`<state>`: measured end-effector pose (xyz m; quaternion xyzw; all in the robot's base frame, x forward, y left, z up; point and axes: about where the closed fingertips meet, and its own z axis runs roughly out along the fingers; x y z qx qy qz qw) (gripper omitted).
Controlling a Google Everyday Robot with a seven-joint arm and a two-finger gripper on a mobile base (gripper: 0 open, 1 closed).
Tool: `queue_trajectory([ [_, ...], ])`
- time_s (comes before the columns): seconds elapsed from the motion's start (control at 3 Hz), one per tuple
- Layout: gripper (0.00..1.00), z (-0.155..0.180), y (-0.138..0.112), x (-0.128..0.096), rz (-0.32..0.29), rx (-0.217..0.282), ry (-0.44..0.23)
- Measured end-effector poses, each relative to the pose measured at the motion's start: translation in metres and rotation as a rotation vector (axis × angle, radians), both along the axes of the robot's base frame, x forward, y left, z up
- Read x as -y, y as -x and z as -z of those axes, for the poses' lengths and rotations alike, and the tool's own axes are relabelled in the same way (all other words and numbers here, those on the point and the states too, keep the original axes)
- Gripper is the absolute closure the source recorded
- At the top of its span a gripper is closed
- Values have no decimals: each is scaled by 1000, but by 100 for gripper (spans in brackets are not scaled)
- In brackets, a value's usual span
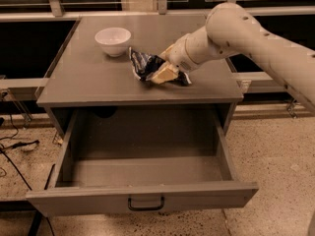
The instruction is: Pick blue chip bag from top drawer and place on counter
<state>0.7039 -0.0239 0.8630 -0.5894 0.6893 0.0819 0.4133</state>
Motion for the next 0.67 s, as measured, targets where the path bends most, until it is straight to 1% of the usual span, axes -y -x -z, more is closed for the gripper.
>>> queue_trajectory([
  [0.33,0,0,0,0,0,0,0],
  [0.67,0,0,0,0,0,0,0],
])
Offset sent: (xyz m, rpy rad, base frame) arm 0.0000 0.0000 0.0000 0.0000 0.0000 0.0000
